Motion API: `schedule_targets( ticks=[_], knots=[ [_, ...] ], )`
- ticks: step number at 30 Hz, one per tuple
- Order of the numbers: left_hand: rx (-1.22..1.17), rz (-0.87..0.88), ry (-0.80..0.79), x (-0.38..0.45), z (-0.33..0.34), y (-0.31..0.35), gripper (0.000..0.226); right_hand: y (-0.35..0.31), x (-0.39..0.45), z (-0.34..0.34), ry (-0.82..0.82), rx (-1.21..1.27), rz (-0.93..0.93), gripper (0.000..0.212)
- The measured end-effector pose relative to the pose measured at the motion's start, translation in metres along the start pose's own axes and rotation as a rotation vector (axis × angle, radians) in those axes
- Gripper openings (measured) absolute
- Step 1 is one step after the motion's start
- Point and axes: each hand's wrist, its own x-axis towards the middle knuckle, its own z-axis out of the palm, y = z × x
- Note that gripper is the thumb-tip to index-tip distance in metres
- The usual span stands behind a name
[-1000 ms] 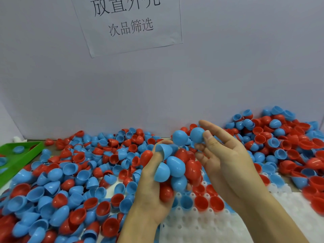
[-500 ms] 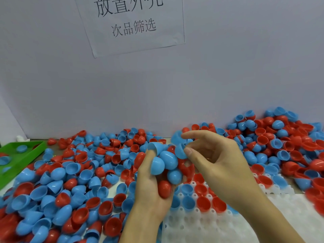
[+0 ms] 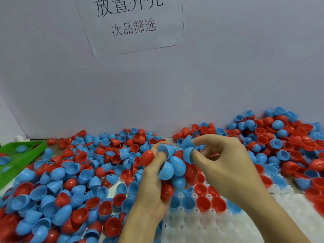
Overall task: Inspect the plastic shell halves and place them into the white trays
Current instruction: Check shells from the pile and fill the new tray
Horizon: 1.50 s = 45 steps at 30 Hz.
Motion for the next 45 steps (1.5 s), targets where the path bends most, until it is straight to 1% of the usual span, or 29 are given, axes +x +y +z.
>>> schedule_targets(
  ticks=[4,8,11,12,14,15,17,19,21,22,23,27,29,30,32,34,36,39,41,42,44,45],
  knots=[
    [0.002,-0.022,0.077,-0.001,-0.001,0.000,0.071,-0.003,0.002,-0.010,0.011,0.082,0.086,0.019],
    [0.023,-0.024,0.102,0.001,0.000,-0.001,0.072,-0.004,0.002,-0.013,-0.079,0.138,0.179,0.021],
    [0.062,-0.050,0.121,0.001,0.001,-0.001,0.087,-0.003,0.001,-0.013,-0.159,0.115,0.211,0.028],
    [0.071,-0.053,0.125,0.001,0.000,-0.001,0.086,-0.003,0.001,-0.013,-0.198,0.100,0.228,0.033],
    [0.095,-0.043,0.134,0.001,-0.002,-0.002,0.073,-0.002,0.001,-0.015,-0.260,0.087,0.264,0.043],
    [0.106,-0.036,0.139,0.002,-0.003,-0.002,0.067,-0.001,0.001,-0.017,-0.274,0.116,0.278,0.047],
    [0.113,-0.019,0.137,0.002,-0.004,-0.002,0.056,-0.001,0.003,-0.019,-0.293,0.263,0.314,0.051],
    [0.105,-0.003,0.130,0.002,-0.003,-0.001,0.042,-0.002,0.004,-0.020,-0.322,0.442,0.350,0.049],
    [0.085,-0.005,0.129,0.002,-0.002,-0.001,0.031,0.000,0.006,-0.021,-0.327,0.568,0.375,0.033],
    [0.075,-0.008,0.126,0.001,-0.001,-0.001,0.033,0.002,0.007,-0.022,-0.319,0.608,0.389,0.024],
    [0.065,-0.007,0.121,0.001,-0.001,0.000,0.037,0.005,0.008,-0.024,-0.304,0.632,0.404,0.022],
    [0.045,0.005,0.115,0.001,0.001,0.001,0.055,0.018,0.010,-0.040,-0.204,0.593,0.456,0.024],
    [0.044,0.000,0.109,0.000,0.000,0.001,0.057,0.022,0.010,-0.049,-0.143,0.598,0.492,0.026],
    [0.040,-0.007,0.099,0.000,0.000,0.001,0.055,0.024,0.010,-0.053,-0.114,0.562,0.504,0.029],
    [0.030,-0.015,0.072,0.000,0.001,0.001,0.056,0.028,0.010,-0.060,-0.061,0.401,0.497,0.032],
    [0.025,-0.007,0.042,0.000,0.004,0.001,0.064,0.031,0.010,-0.068,-0.019,0.201,0.447,0.030],
    [0.013,0.000,0.038,0.000,0.009,-0.001,0.063,0.033,0.008,-0.078,-0.024,0.006,0.380,0.029],
    [-0.010,-0.015,0.095,0.000,0.012,-0.006,0.050,0.038,0.005,-0.089,-0.140,-0.261,0.323,0.027],
    [-0.008,-0.026,0.116,0.001,0.012,-0.009,0.035,0.046,0.003,-0.089,-0.213,-0.424,0.331,0.026],
    [-0.010,-0.025,0.117,0.001,0.012,-0.009,0.032,0.051,0.002,-0.087,-0.244,-0.508,0.344,0.027],
    [-0.023,-0.024,0.135,0.001,0.012,-0.009,0.034,0.060,0.000,-0.079,-0.316,-0.654,0.396,0.028],
    [-0.028,-0.026,0.143,0.001,0.013,-0.008,0.041,0.064,0.000,-0.075,-0.348,-0.713,0.423,0.030]
  ],
)
